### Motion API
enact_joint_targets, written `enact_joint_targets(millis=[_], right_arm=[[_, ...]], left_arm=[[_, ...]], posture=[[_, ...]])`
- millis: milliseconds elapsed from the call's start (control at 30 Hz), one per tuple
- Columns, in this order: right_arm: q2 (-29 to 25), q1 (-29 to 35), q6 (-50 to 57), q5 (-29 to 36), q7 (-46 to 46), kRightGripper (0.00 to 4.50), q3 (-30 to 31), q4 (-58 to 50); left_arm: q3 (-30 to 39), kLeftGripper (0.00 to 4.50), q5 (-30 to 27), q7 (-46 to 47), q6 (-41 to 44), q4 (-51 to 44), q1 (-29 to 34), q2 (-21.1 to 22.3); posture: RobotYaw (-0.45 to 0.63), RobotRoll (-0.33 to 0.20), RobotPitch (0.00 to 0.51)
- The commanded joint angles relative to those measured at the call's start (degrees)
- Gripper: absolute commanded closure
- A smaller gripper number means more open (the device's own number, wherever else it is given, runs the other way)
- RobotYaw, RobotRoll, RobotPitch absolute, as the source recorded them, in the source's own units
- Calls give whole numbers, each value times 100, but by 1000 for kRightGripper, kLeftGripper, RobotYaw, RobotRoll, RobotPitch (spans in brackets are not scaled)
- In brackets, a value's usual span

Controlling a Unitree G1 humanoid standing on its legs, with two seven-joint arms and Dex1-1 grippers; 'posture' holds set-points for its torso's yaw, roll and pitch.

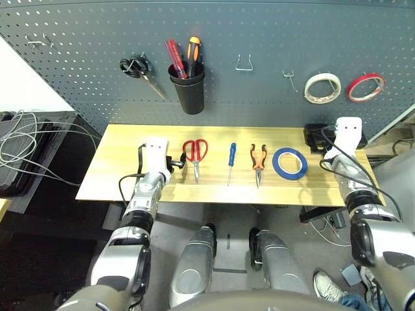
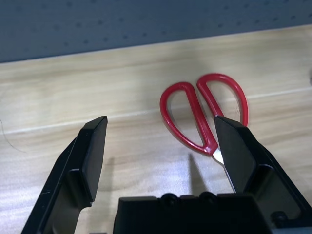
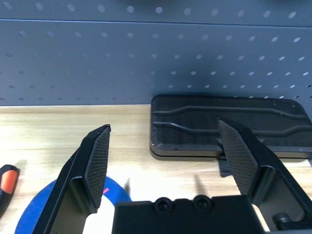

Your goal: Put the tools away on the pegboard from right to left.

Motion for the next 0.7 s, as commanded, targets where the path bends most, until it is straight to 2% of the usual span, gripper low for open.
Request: enact_joint_targets(millis=[33,233,433,700], right_arm=[[-27,35,-45,-10,42,0,-48,91],[-43,-17,-28,34,86,0,-77,-11],[-99,168,548,-2,305,0,24,-120],[34,359,1478,-126,383,0,211,-250]], left_arm=[[36,33,16,37,-66,-13,81,24],[-19,33,-12,-157,-165,-206,111,44],[-396,33,194,-767,-204,-527,124,145],[-717,33,337,-1021,-151,-1096,340,63]], posture=[[20,0,222],[3,0,213],[8,0,216],[30,0,249]])
